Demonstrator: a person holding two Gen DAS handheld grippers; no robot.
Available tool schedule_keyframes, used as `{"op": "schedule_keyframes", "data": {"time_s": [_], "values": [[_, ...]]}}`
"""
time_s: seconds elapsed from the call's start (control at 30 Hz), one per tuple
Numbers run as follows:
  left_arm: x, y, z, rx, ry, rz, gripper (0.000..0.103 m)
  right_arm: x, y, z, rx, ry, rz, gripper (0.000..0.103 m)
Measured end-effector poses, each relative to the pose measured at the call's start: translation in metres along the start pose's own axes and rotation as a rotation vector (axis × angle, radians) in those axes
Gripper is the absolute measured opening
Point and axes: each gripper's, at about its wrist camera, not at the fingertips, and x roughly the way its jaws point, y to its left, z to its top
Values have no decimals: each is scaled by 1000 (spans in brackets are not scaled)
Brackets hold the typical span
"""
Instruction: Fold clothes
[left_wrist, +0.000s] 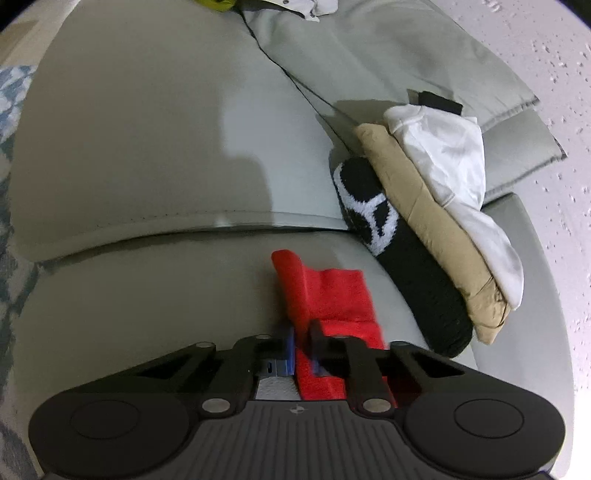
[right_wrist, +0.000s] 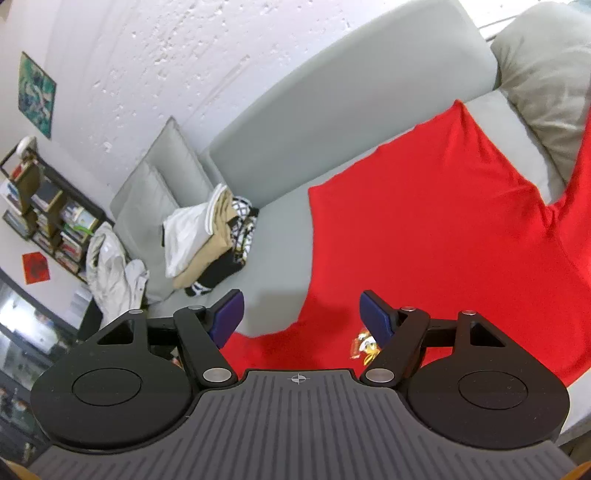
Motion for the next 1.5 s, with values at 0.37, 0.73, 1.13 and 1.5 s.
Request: {"op": "schedule_keyframes", "data": {"time_s": [0.37, 0.73, 1.13, 1.5], "values": [[-118, -140, -35, 703, -312, 1, 4, -36, -6, -7, -57, -52, 22, 75], [-220, -219, -209, 1057, -405, -198, 4, -79, -63, -16, 15, -100, -1, 75], [-216, -269, -463, 1410, -335, -181, 4, -108, -154, -28, 228, -143, -81, 75], [-194, -321, -589, 1609, -200, -217, 7, -152, -213, -30, 388, -252, -135, 75]]}}
